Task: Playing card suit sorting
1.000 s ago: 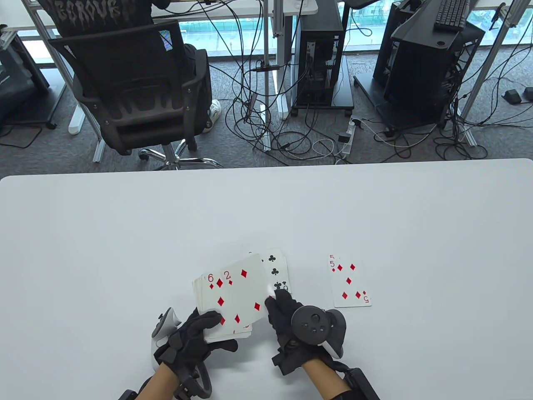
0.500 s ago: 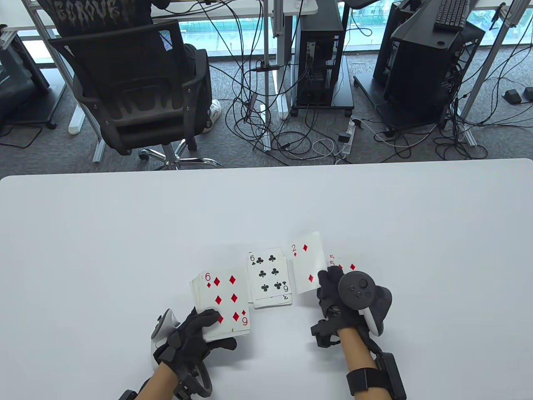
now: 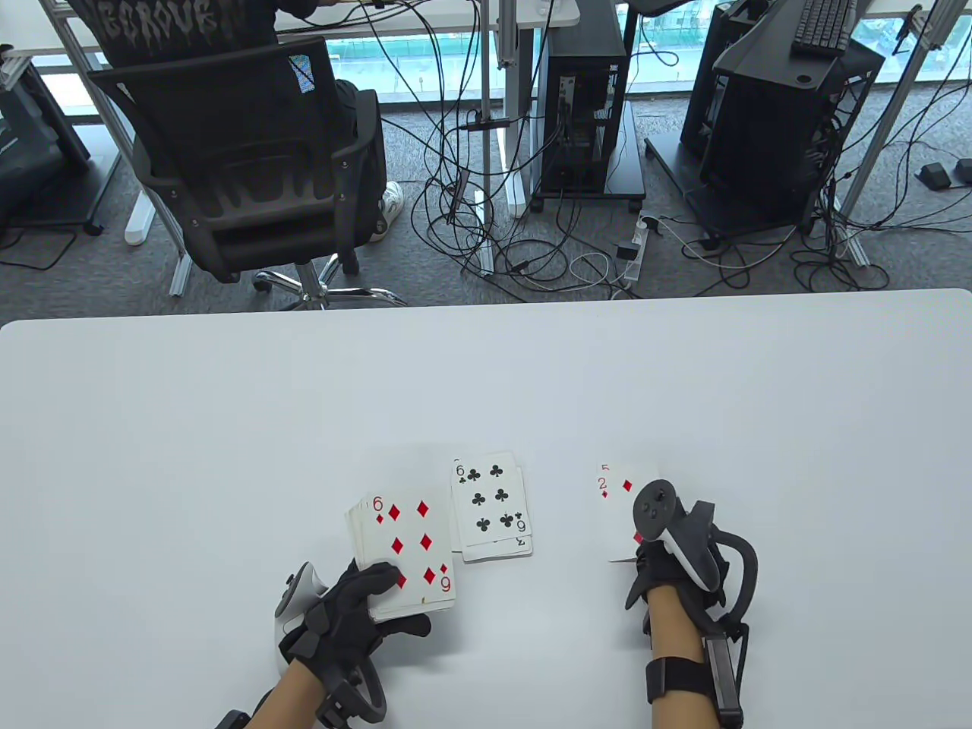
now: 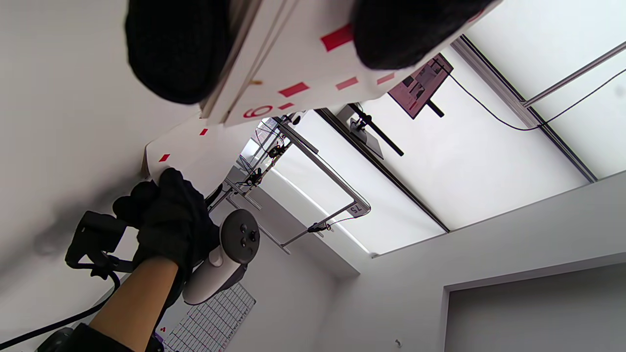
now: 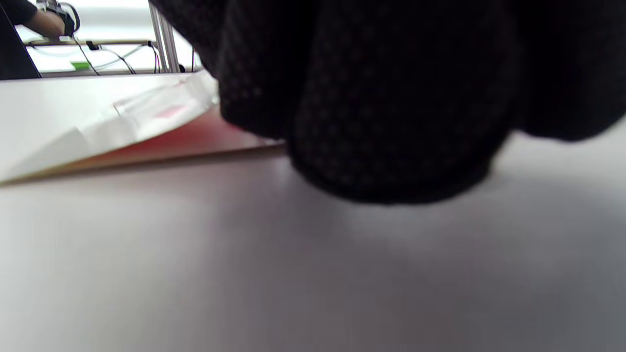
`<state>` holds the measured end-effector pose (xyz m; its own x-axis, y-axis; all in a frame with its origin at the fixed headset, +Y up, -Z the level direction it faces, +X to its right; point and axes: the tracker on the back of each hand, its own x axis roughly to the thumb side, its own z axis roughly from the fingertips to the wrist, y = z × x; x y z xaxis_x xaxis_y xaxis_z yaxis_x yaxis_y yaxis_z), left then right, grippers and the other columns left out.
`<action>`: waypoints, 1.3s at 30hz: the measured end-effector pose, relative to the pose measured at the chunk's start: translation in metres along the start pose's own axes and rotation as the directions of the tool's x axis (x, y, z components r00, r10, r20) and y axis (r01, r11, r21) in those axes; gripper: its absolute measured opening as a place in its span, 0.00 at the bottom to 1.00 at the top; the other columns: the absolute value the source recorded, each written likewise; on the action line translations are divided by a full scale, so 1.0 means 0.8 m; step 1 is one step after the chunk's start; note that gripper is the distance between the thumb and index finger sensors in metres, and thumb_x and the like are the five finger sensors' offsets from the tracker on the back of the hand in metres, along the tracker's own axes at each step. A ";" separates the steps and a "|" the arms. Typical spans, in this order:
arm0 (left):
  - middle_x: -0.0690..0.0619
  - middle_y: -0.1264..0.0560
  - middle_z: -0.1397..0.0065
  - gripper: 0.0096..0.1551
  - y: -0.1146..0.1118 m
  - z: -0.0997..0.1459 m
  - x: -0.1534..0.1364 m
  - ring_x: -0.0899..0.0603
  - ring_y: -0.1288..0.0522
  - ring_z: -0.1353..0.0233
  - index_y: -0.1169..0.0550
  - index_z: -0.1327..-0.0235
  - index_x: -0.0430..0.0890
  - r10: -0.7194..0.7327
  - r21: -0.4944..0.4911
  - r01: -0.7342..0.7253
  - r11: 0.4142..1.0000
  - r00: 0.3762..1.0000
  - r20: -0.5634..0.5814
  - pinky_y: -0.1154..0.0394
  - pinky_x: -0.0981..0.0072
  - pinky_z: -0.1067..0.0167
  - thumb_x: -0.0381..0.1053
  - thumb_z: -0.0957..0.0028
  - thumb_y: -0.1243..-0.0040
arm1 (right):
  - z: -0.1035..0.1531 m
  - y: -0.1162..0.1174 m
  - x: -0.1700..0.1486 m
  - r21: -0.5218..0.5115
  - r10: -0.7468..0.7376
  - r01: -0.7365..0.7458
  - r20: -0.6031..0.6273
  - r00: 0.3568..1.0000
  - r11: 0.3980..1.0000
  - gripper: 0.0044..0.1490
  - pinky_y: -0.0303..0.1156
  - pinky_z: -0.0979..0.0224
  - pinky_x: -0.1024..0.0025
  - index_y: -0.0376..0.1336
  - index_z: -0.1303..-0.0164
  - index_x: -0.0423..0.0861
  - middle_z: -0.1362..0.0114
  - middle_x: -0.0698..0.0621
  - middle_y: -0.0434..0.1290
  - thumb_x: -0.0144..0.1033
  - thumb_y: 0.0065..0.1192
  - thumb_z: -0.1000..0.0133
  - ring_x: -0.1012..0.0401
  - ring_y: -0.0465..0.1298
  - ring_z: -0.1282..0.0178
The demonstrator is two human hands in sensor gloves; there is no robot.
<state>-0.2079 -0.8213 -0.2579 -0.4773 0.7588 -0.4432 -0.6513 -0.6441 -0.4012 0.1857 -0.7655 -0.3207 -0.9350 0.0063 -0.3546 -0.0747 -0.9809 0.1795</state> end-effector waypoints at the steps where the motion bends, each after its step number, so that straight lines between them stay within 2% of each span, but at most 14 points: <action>1: 0.55 0.41 0.17 0.34 0.000 0.000 0.000 0.39 0.33 0.21 0.47 0.22 0.60 0.000 0.001 0.000 1.000 1.000 0.001 0.21 0.54 0.41 0.58 0.35 0.45 | -0.001 0.003 0.002 0.003 0.035 -0.035 -0.006 0.999 0.999 0.27 0.81 0.66 0.57 0.65 0.50 0.21 0.68 0.48 0.79 0.31 0.55 0.43 0.58 0.82 0.76; 9: 0.55 0.41 0.17 0.34 0.000 0.000 0.000 0.39 0.34 0.21 0.47 0.22 0.60 -0.001 -0.001 0.001 1.000 1.000 -0.001 0.21 0.54 0.41 0.57 0.35 0.45 | -0.002 0.011 0.018 0.009 0.221 -0.220 -0.033 0.975 0.975 0.30 0.81 0.65 0.56 0.64 0.48 0.20 0.68 0.48 0.79 0.33 0.54 0.43 0.58 0.82 0.76; 15: 0.55 0.41 0.17 0.34 0.001 0.000 0.000 0.39 0.34 0.21 0.47 0.22 0.61 -0.002 -0.003 0.002 1.000 1.000 0.004 0.21 0.54 0.41 0.57 0.35 0.45 | 0.004 0.007 0.023 -0.032 0.272 -0.273 -0.026 0.962 0.962 0.30 0.80 0.64 0.54 0.65 0.47 0.22 0.66 0.47 0.79 0.35 0.54 0.42 0.57 0.82 0.74; 18: 0.55 0.41 0.17 0.34 0.001 -0.001 0.000 0.39 0.34 0.21 0.47 0.22 0.60 -0.003 -0.003 0.003 1.000 1.000 0.001 0.21 0.54 0.41 0.58 0.35 0.45 | 0.016 -0.008 0.034 -0.145 0.209 -0.197 0.074 0.975 0.970 0.30 0.80 0.64 0.54 0.65 0.47 0.22 0.66 0.47 0.79 0.36 0.54 0.42 0.57 0.82 0.74; 21: 0.55 0.41 0.17 0.34 0.000 -0.001 -0.001 0.39 0.34 0.21 0.47 0.22 0.60 -0.003 -0.004 0.003 1.000 1.000 -0.004 0.21 0.53 0.41 0.57 0.35 0.45 | 0.038 -0.024 0.057 -0.191 0.074 -0.028 0.238 0.969 0.981 0.31 0.80 0.63 0.54 0.65 0.46 0.22 0.66 0.47 0.79 0.36 0.53 0.41 0.56 0.82 0.74; 23: 0.55 0.42 0.17 0.34 0.000 -0.001 -0.001 0.39 0.34 0.21 0.47 0.22 0.60 -0.003 -0.005 0.003 1.000 1.000 -0.004 0.21 0.53 0.41 0.57 0.35 0.45 | 0.056 -0.032 0.074 -0.179 -0.058 0.131 0.361 0.931 0.975 0.31 0.80 0.63 0.54 0.64 0.46 0.22 0.65 0.46 0.79 0.37 0.53 0.41 0.55 0.82 0.73; 25: 0.55 0.41 0.17 0.34 0.000 -0.001 0.000 0.39 0.34 0.21 0.47 0.22 0.61 -0.004 -0.006 0.004 1.000 1.000 0.000 0.21 0.53 0.41 0.58 0.35 0.45 | 0.078 -0.036 0.094 -0.129 -0.195 0.291 0.486 0.852 0.948 0.32 0.80 0.62 0.53 0.64 0.46 0.22 0.64 0.46 0.79 0.38 0.52 0.41 0.55 0.82 0.72; 27: 0.55 0.41 0.17 0.34 0.000 -0.001 0.000 0.39 0.34 0.21 0.47 0.22 0.61 -0.003 -0.011 0.003 1.000 1.000 0.006 0.21 0.53 0.41 0.58 0.35 0.45 | 0.103 -0.036 0.117 -0.035 -0.342 0.444 0.583 0.737 0.896 0.34 0.80 0.62 0.53 0.63 0.44 0.21 0.63 0.45 0.79 0.39 0.51 0.40 0.54 0.82 0.71; 30: 0.55 0.41 0.17 0.34 0.000 -0.001 0.000 0.39 0.34 0.21 0.47 0.22 0.61 -0.002 -0.014 0.002 1.000 1.000 0.009 0.21 0.53 0.41 0.57 0.35 0.45 | 0.129 -0.032 0.144 0.052 -0.435 0.546 0.669 0.602 0.836 0.40 0.79 0.59 0.50 0.58 0.39 0.19 0.59 0.42 0.78 0.44 0.47 0.39 0.51 0.82 0.67; 32: 0.56 0.42 0.17 0.34 0.000 -0.001 0.000 0.39 0.34 0.21 0.47 0.22 0.61 -0.003 -0.016 0.003 1.000 1.000 0.009 0.21 0.53 0.41 0.58 0.35 0.45 | 0.143 -0.029 0.160 0.102 -0.450 0.546 0.700 0.555 0.831 0.45 0.78 0.57 0.49 0.55 0.37 0.17 0.56 0.40 0.77 0.48 0.47 0.40 0.50 0.82 0.65; 34: 0.55 0.42 0.17 0.34 0.000 -0.001 0.001 0.39 0.34 0.21 0.47 0.22 0.61 -0.004 -0.019 0.004 1.000 1.000 0.011 0.21 0.53 0.41 0.58 0.35 0.45 | 0.154 -0.025 0.172 0.118 -0.435 0.523 0.721 0.539 0.844 0.51 0.78 0.55 0.48 0.50 0.36 0.16 0.52 0.39 0.75 0.52 0.48 0.41 0.48 0.81 0.61; 39: 0.56 0.41 0.17 0.34 -0.001 -0.002 0.004 0.39 0.34 0.21 0.47 0.22 0.61 0.000 -0.033 0.001 0.999 1.000 0.030 0.21 0.53 0.41 0.57 0.35 0.45 | 0.169 -0.019 0.190 0.074 -0.387 0.524 0.761 0.520 0.849 0.52 0.78 0.54 0.49 0.50 0.38 0.20 0.50 0.40 0.74 0.56 0.51 0.44 0.49 0.80 0.59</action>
<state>-0.2080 -0.8187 -0.2598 -0.4946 0.7614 -0.4191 -0.6321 -0.6461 -0.4278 -0.0021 -0.7235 -0.2533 -0.7213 0.5310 0.4447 -0.5788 -0.8148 0.0341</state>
